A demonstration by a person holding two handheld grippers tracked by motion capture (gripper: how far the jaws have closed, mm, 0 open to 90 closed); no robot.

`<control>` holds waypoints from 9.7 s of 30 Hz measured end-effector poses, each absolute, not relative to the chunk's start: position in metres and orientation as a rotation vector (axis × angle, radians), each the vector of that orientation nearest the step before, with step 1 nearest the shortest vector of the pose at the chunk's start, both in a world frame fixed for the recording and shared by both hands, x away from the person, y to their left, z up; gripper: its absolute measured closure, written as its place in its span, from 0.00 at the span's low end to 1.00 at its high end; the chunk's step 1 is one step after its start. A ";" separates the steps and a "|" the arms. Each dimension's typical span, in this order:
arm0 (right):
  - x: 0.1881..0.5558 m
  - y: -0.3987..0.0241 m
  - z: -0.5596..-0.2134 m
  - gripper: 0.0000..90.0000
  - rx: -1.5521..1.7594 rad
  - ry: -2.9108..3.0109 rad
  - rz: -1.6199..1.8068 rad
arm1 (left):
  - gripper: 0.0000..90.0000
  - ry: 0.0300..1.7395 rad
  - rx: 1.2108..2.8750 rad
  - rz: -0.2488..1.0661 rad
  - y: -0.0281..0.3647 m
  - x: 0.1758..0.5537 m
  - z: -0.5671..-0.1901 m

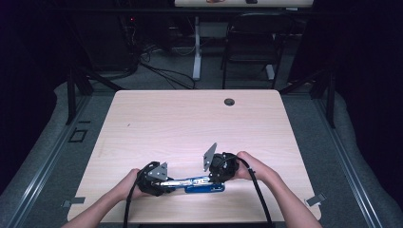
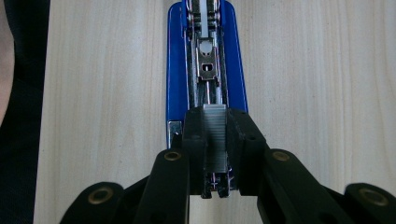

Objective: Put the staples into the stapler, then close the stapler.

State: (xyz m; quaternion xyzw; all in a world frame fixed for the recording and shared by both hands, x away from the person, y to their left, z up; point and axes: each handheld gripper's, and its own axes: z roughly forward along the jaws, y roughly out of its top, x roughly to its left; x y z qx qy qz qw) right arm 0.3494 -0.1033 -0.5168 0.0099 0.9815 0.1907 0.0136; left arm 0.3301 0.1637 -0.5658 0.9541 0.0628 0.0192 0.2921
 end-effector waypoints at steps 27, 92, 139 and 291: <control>0.351 -0.111 -0.517 0.87 -0.004 3.066 0.608 | 0.70 0.166 2.545 0.051 0.164 0.330 -0.566; 0.336 -0.081 -0.528 0.97 0.545 2.915 0.896 | 0.69 0.218 2.567 0.031 0.169 0.329 -0.563; 0.322 -0.050 -0.526 1.00 0.381 2.838 1.091 | 0.70 0.213 2.315 0.063 0.169 0.323 -0.521; 0.332 -0.143 -0.503 0.90 0.892 2.776 0.837 | 0.69 0.186 2.529 0.049 0.095 0.333 -0.556</control>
